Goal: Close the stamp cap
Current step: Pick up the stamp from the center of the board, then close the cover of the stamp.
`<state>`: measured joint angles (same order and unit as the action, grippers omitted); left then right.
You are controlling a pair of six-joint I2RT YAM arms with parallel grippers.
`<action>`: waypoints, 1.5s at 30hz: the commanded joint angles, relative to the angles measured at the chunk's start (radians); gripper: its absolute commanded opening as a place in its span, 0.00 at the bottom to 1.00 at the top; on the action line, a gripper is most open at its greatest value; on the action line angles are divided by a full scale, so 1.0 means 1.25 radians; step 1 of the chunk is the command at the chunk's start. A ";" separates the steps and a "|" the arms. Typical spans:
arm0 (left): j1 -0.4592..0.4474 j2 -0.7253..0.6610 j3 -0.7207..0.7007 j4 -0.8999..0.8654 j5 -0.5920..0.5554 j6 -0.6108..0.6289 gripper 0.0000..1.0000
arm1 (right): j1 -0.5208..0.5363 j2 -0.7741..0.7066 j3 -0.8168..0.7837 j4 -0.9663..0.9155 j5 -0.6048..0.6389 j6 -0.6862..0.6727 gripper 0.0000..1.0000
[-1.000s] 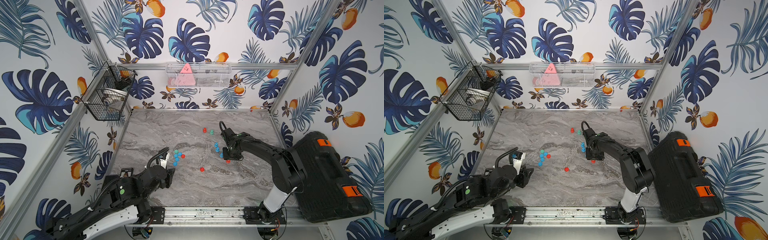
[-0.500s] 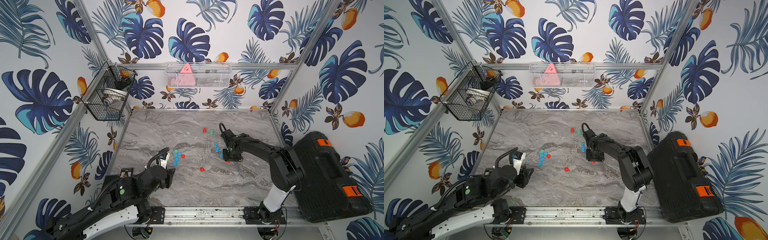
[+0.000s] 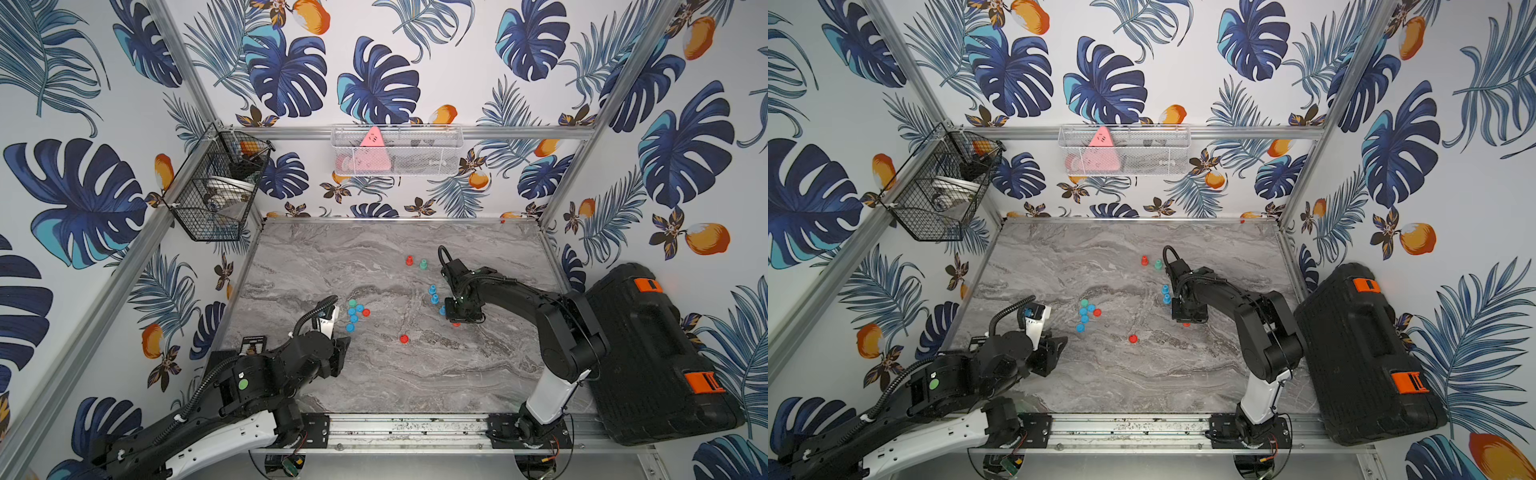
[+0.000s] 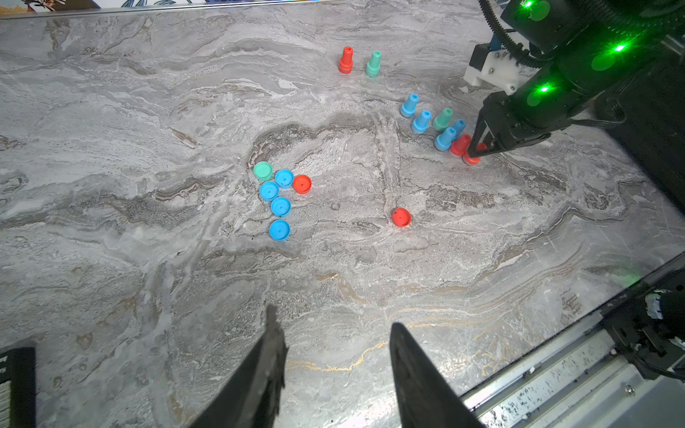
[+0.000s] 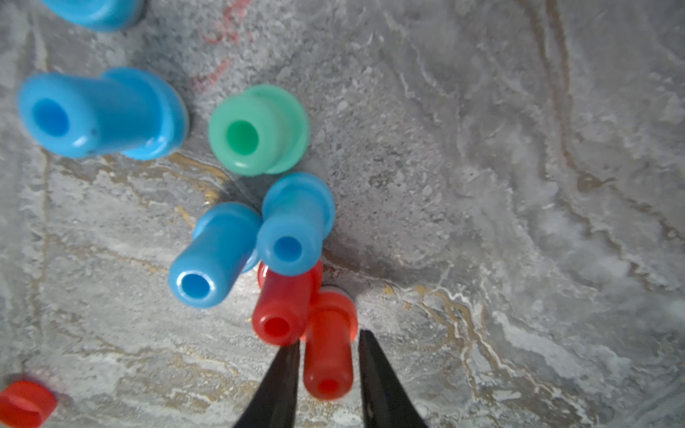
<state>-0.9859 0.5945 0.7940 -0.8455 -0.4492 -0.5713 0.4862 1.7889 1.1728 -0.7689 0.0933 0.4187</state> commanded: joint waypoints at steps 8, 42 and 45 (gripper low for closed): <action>-0.001 -0.004 -0.001 0.011 -0.016 0.003 0.51 | 0.001 -0.013 -0.007 -0.006 0.003 0.007 0.24; -0.007 -0.013 -0.001 0.010 -0.021 0.000 0.51 | 0.278 0.065 0.223 -0.123 0.074 0.093 0.23; -0.009 -0.014 -0.001 0.009 -0.022 0.000 0.51 | 0.296 0.087 0.239 -0.119 0.069 0.097 0.23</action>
<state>-0.9947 0.5789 0.7925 -0.8455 -0.4534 -0.5720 0.8436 1.8828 1.4551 -0.8997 0.1741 0.5163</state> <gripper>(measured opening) 0.506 0.228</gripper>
